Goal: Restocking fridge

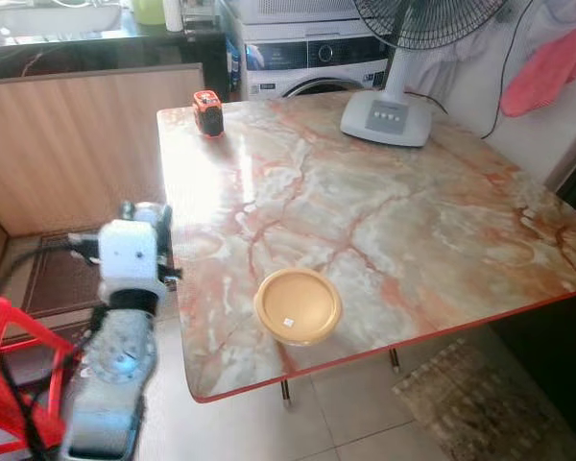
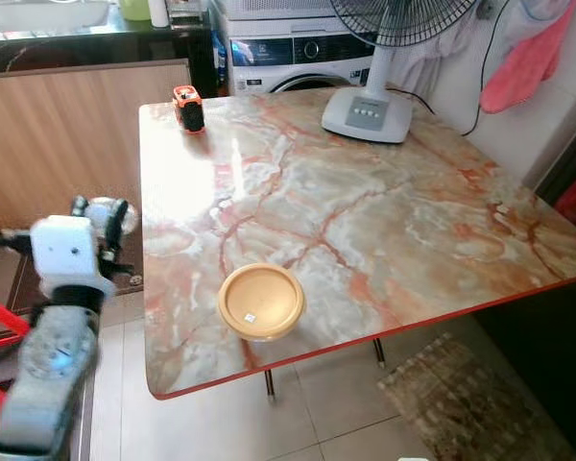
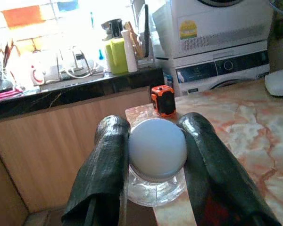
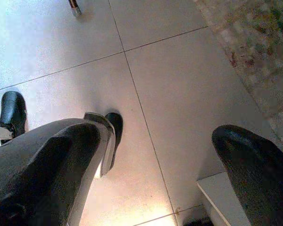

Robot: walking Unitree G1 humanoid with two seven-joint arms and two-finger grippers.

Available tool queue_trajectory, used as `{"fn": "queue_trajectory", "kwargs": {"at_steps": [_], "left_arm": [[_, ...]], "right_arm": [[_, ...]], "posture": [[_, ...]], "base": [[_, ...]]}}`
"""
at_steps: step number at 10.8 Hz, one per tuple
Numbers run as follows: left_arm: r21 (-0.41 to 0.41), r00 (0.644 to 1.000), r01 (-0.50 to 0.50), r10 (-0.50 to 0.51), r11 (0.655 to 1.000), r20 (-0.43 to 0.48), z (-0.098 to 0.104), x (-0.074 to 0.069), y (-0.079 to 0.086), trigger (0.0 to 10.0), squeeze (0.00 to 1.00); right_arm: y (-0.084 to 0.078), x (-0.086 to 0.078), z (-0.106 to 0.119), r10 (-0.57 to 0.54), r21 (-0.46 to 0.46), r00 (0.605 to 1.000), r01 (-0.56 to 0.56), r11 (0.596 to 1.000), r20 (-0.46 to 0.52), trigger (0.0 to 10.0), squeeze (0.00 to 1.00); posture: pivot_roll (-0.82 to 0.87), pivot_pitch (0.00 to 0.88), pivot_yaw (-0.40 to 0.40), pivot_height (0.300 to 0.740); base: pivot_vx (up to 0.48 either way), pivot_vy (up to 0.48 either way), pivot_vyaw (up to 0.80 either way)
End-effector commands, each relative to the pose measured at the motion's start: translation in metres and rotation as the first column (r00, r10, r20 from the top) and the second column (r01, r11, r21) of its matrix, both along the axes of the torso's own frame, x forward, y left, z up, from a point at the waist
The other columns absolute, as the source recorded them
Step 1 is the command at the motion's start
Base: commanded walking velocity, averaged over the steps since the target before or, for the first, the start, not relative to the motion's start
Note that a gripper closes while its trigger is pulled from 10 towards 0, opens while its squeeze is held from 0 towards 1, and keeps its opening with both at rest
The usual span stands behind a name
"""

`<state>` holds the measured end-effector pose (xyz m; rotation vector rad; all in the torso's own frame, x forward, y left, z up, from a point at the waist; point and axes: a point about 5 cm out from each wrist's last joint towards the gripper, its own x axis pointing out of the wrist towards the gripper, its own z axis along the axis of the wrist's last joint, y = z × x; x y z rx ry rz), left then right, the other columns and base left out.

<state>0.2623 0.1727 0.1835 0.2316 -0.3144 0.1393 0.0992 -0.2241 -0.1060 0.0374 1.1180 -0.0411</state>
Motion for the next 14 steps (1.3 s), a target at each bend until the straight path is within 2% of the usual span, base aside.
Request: {"fn": "queue_trajectory", "kwargs": {"at_steps": [1, 4, 10, 12, 14], "left_arm": [[0.034, 1.0, -0.001, 0.0, 0.999, 0.021, -0.004, -0.002, -0.003, 10.0, 0.0], [0.084, 0.999, 0.041, -0.041, 0.996, 0.002, -0.017, -0.006, -0.014, 10.0, 0.0], [0.119, 0.999, 0.02, -0.025, 0.993, 0.044, -0.012, -0.002, -0.011, 10.0, 0.0], [0.14, 0.997, 0.034, -0.042, 0.99, 0.058, -0.007, -0.001, -0.013, 10.0, 0.0], [0.117, 0.995, 0.068, -0.076, 0.991, 0.066, -0.005, 0.0, -0.016, 10.0, 0.0]], "right_arm": [[-0.004, 0.001, 0.001, -0.011, -0.009, 1.0, 0.011, 1.0, 0.014, 10.0, 0.0], [-0.004, 0.0, 0.001, -0.02, -0.008, 1.0, 0.02, 1.0, 0.017, 10.0, 0.0], [-0.004, -0.001, 0.001, -0.051, -0.009, 0.998, 0.052, 0.999, 0.027, 10.0, 0.0], [-0.003, -0.002, 0.0, -0.046, -0.01, 0.999, 0.046, 0.999, 0.014, 10.0, 0.0], [-0.003, -0.002, 0.0, -0.041, -0.008, 0.999, 0.041, 0.999, 0.009, 10.0, 0.0]], "posture": [[0.14, 0.0, -0.067, 0.74], [0.13, 0.0, -0.061, 0.74], [0.12, 0.0, -0.05, 0.74], [0.13, 0.0, -0.05, 0.74], [0.13, 0.0, -0.05, 0.74]], "base": [[0.0, 0.0, 0.0], [0.0, 0.0, 0.0], [0.0, 0.0, 0.0], [0.0, 0.0, -0.8], [0.0, 0.0, -0.8]]}}
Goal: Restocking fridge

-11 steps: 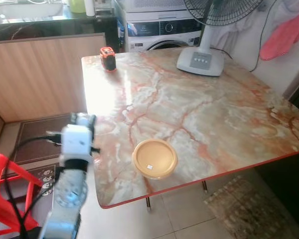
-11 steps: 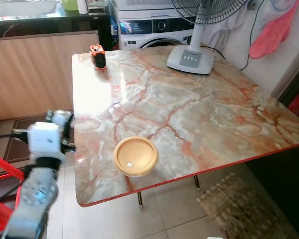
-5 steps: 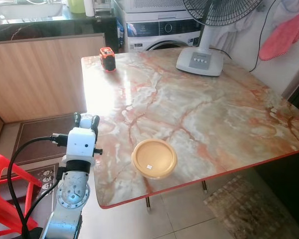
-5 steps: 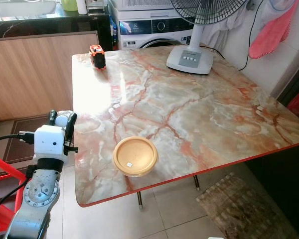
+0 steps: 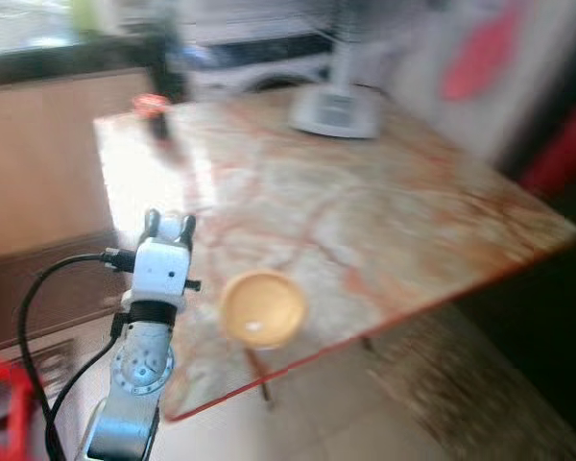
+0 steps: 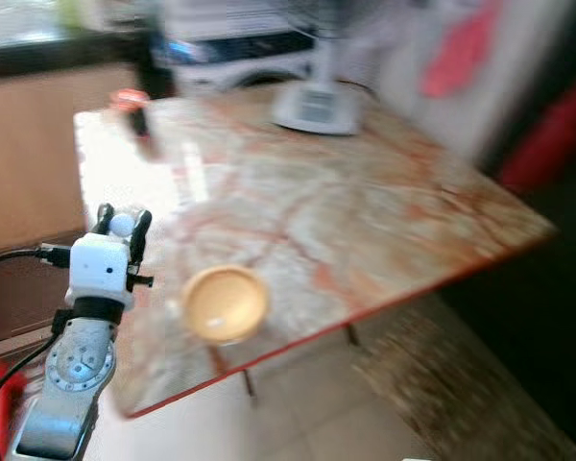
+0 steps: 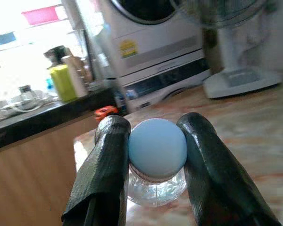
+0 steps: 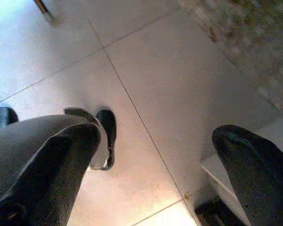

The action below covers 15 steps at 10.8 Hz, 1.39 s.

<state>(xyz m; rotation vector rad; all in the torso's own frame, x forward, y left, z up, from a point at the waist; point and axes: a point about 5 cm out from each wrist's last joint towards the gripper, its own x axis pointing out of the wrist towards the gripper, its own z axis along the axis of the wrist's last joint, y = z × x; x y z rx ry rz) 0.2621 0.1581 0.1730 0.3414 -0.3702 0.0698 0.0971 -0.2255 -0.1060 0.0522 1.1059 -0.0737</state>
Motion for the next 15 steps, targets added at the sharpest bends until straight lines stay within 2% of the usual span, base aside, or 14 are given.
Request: {"fn": "queue_trajectory", "kwargs": {"at_steps": [1, 4, 6, 7, 15], "left_arm": [[-0.011, 0.999, 0.022, -0.022, 1.0, 0.032, 0.006, -0.001, -0.002, 10.0, 0.0], [0.07, 0.995, 0.037, -0.043, 0.997, 0.095, 0.024, 0.002, -0.008, 10.0, 0.0], [0.091, 0.994, 0.041, -0.05, 0.995, 0.099, 0.026, 0.003, -0.009, 10.0, 0.0], [0.094, 0.994, 0.043, -0.053, 0.995, 0.099, 0.026, 0.003, -0.01, 10.0, 0.0], [0.085, 0.992, 0.057, -0.066, 0.995, 0.103, 0.028, 0.005, -0.013, 10.0, 0.0]], "right_arm": [[-0.001, 0.0, 0.0, -0.007, -0.002, 1.0, 0.007, 1.0, -0.004, 10.0, 0.0], [-0.001, 0.0, 0.0, -0.011, 0.0, 1.0, 0.011, 1.0, -0.005, 10.0, 0.0], [-0.001, 0.0, 0.0, -0.011, 0.001, 1.0, 0.011, 1.0, -0.006, 10.0, 0.0], [-0.001, 0.0, 0.0, -0.011, 0.001, 1.0, 0.011, 1.0, -0.006, 10.0, 0.0], [-0.001, 0.001, 0.0, -0.006, 0.006, 1.0, 0.006, 1.0, -0.009, 10.0, 0.0]], "posture": [[0.13, 0.0, -0.049, 0.74], [0.13, 0.0, -0.049, 0.74], [0.13, 0.0, -0.048, 0.74], [0.13, 0.0, -0.048, 0.74], [0.13, 0.0, -0.051, 0.74]], "base": [[0.0, 0.0, -0.8], [0.0, 0.0, -0.8], [0.0, -0.339, -0.8], [0.0, -0.48, -0.8], [0.0, 0.0, -0.8]]}}
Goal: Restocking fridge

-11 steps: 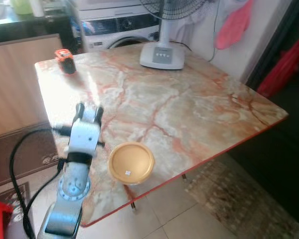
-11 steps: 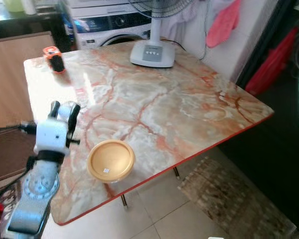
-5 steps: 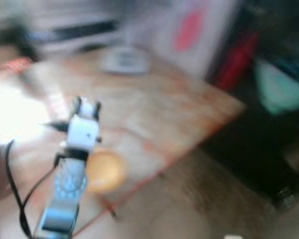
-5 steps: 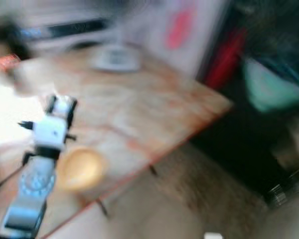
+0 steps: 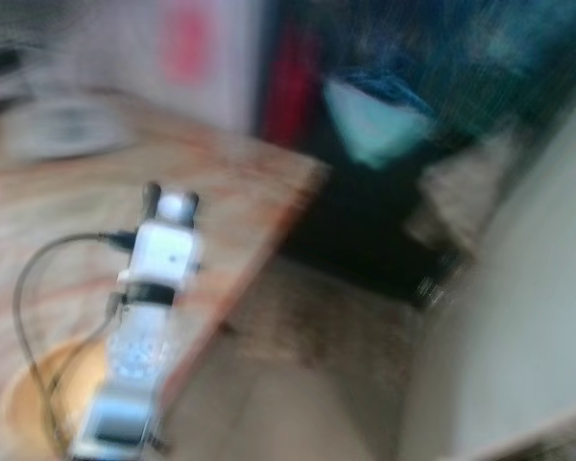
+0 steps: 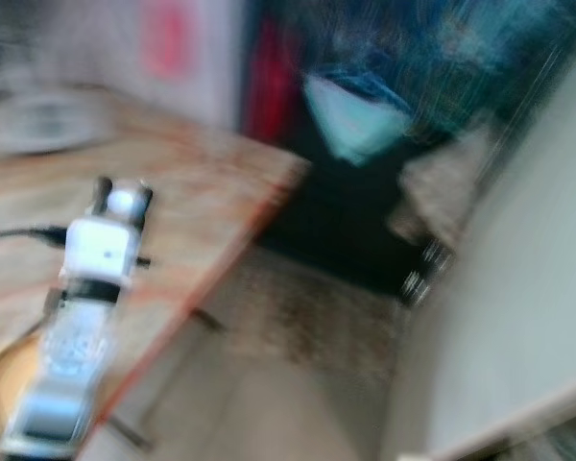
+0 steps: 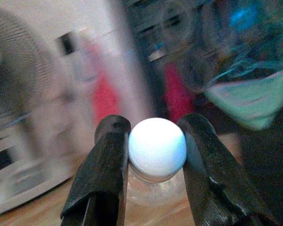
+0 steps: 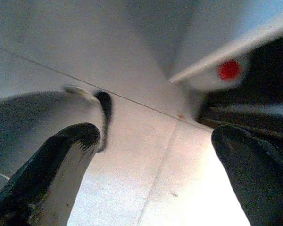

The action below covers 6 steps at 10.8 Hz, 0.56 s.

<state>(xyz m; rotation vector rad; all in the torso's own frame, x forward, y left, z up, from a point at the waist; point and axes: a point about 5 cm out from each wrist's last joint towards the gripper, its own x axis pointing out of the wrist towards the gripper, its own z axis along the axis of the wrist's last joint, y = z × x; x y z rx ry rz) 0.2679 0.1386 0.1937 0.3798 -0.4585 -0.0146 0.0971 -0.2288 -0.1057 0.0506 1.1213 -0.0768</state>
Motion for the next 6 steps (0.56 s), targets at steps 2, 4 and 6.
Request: {"fn": "queue_trajectory", "kwargs": {"at_steps": [2, 4, 6], "left_arm": [[0.022, 0.999, -0.014, 0.014, 1.0, 0.036, 0.0083, -0.0009, 0.0058, 10.0, 0.0], [0.018, 1.0, 0.004, -0.005, 1.0, 0.031, 0.0084, -0.0007, 0.0036, 10.0, 0.0], [0.022, 0.999, 0.021, -0.022, 1.0, 0.028, 0.0078, -0.0012, 0.0012, 10.0, 0.0]], "right_arm": [[0.0027, 0.0012, -0.0003, -0.005, 0.01, 1.0, 0.004, 1.0, 0.005, 10.0, 0.0], [0.003, 0.0013, -0.0003, -0.003, 0.011, 1.0, 0.003, 1.0, 0.003, 10.0, 0.0], [0.0034, 0.0011, -0.0005, -0.002, 0.012, 1.0, 0.002, 1.0, 0.003, 10.0, 0.0]], "posture": [[0.13, 0.0, -0.049, 0.74], [0.13, 0.0, -0.049, 0.74], [0.13, 0.0, -0.048, 0.74]], "base": [[0.0, 0.0, -0.8], [0.0, 0.0, -0.8], [0.0, 0.0, -0.8]]}}
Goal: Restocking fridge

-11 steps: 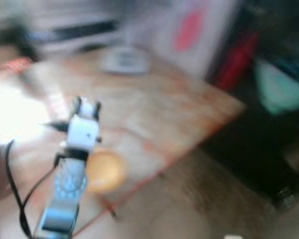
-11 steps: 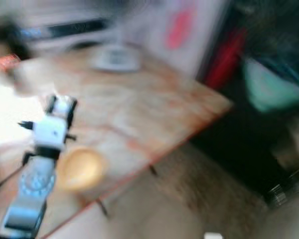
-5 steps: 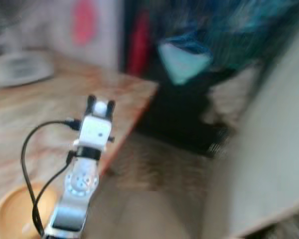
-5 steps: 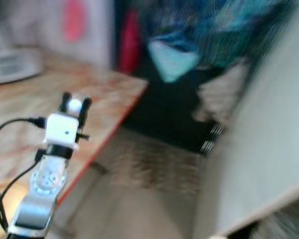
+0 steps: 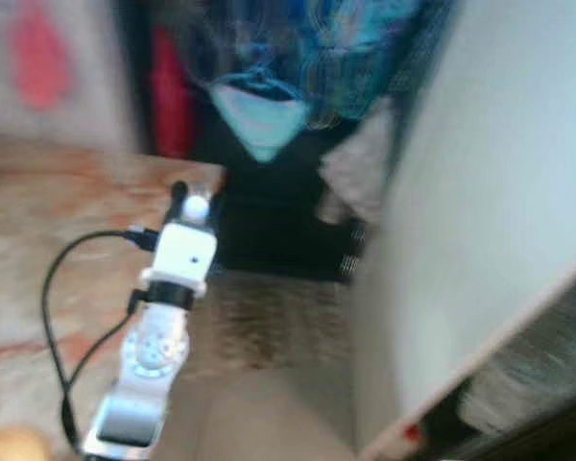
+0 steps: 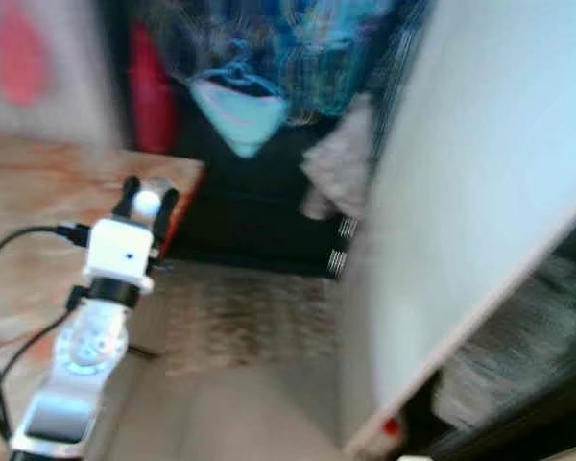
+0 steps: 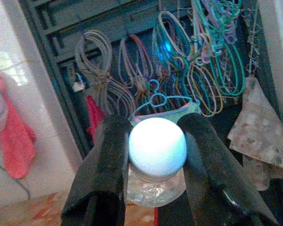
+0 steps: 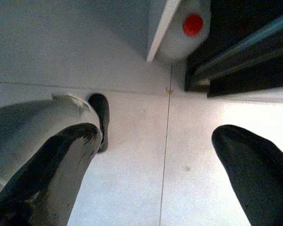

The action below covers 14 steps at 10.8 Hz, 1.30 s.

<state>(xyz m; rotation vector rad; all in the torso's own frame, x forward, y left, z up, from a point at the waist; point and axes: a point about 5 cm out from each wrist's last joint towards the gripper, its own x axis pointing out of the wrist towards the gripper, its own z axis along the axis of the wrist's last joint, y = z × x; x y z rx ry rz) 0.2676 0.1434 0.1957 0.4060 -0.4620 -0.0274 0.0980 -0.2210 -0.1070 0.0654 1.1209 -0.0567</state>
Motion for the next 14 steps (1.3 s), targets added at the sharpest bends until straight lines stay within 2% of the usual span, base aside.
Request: {"fn": "queue_trajectory", "kwargs": {"at_steps": [1, 3, 6, 9, 11, 12, 14], "left_arm": [[-0.007, 1.0, 0.016, -0.016, 1.0, 0.026, 0.006, -0.001, -0.004, 10.0, 0.0], [-0.015, 1.0, 0.013, -0.013, 1.0, 0.006, 0.001, 0.0, -0.003, 10.0, 0.0], [-0.044, 0.994, -0.04, 0.035, 0.998, -0.099, -0.024, -0.001, 0.012, 10.0, 0.0], [-0.057, 0.973, -0.072, 0.058, 0.996, -0.224, -0.05, -0.002, 0.026, 10.0, 0.0], [-0.107, 0.911, -0.142, 0.087, 0.984, -0.404, -0.084, 0.002, 0.042, 10.0, 0.0], [-0.096, 0.895, -0.147, 0.091, 0.984, -0.436, -0.092, 0.003, 0.047, 10.0, 0.0], [-0.102, 0.831, -0.17, 0.087, 0.98, -0.549, -0.117, 0.005, 0.061, 10.0, 0.0]], "right_arm": [[-0.004, 0.0, 0.001, -0.01, -0.009, 1.0, 0.01, 1.0, 0.001, 10.0, 0.0], [-0.004, 0.0, 0.001, -0.009, -0.008, 1.0, 0.009, 1.0, -0.001, 10.0, 0.0], [-0.004, 0.0, 0.001, -0.009, -0.007, 1.0, 0.009, 1.0, -0.002, 10.0, 0.0], [-0.003, 0.0, 0.0, -0.016, -0.002, 1.0, 0.016, 1.0, -0.002, 10.0, 0.0], [-0.001, 0.0, 0.0, -0.02, 0.004, 1.0, 0.02, 1.0, -0.001, 10.0, 0.0], [0.0, 0.0, 0.0, -0.023, 0.007, 1.0, 0.023, 1.0, -0.001, 10.0, 0.0], [0.001, -0.001, 0.0, -0.032, 0.01, 1.0, 0.032, 0.999, 0.001, 10.0, 0.0]], "posture": [[0.13, 0.0, -0.048, 0.74], [0.13, 0.0, -0.049, 0.74], [0.13, 0.0, -0.048, 0.74], [0.12, 0.0, -0.037, 0.74], [0.12, 0.0, -0.03, 0.74], [0.12, 0.0, -0.026, 0.74], [0.11, 0.0, -0.019, 0.74]], "base": [[0.0, 0.0, -0.8], [0.0, 0.0, -0.8], [0.0, 0.0, -0.8], [0.0, 0.0, -0.8], [0.0, 0.0, -0.8], [0.0, 0.0, -0.8], [0.0, 0.0, -0.8]]}}
